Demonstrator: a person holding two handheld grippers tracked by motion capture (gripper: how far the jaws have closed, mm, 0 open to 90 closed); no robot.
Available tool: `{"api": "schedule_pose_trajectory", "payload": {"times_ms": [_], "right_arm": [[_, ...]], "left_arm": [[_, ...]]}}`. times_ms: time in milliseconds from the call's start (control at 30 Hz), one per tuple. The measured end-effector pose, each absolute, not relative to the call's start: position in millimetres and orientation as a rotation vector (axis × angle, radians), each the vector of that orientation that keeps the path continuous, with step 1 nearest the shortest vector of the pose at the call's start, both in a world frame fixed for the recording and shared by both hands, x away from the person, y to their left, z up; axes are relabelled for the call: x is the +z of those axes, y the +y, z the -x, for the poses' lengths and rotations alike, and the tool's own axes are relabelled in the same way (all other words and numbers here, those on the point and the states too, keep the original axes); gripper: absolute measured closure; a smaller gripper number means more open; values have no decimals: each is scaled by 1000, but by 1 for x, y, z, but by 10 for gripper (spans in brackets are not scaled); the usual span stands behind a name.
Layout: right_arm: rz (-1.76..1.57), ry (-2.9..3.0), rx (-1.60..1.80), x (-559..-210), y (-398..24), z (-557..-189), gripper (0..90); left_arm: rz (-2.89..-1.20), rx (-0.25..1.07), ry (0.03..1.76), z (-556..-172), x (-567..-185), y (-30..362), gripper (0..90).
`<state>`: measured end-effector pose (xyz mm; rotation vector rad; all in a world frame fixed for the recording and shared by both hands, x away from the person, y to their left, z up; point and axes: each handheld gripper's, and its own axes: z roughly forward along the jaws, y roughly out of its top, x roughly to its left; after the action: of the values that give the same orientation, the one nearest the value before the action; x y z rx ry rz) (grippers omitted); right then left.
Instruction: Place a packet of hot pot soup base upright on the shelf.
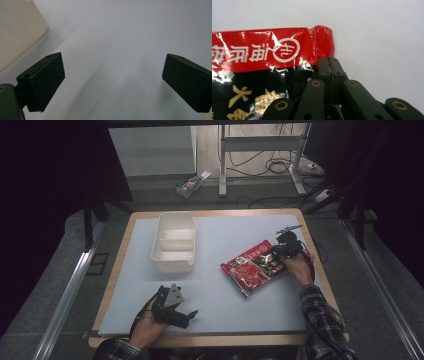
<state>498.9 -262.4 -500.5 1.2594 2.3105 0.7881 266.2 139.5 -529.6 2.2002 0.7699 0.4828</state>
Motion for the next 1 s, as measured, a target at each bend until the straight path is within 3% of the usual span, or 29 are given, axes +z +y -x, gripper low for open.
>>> {"api": "schedule_pose_trajectory", "payload": {"times_ms": [700, 767, 833, 900, 933, 967, 1000], "right_arm": [[-1080, 2389, 745, -498, -212, -446, 880], [-1105, 2358, 790, -493, -222, -444, 747], [-1114, 2349, 830, -491, -228, -440, 675], [-1120, 2347, 848, -490, -231, -437, 638], [-1116, 2348, 867, -488, -235, -433, 559], [-1116, 2348, 867, -488, -235, -433, 559], [-1114, 2350, 873, -487, -237, -431, 520]], "left_arm": [[-2173, 433, 776, -271, -525, 133, 60], [-2171, 430, 764, -275, -521, 128, 50], [-2106, 348, 733, -284, -515, 121, 55], [-2102, 345, 722, -287, -513, 118, 73], [-2109, 360, 707, -289, -512, 113, 149], [-2117, 380, 695, -291, -511, 109, 149], [-2118, 384, 684, -293, -510, 105, 208]]}}
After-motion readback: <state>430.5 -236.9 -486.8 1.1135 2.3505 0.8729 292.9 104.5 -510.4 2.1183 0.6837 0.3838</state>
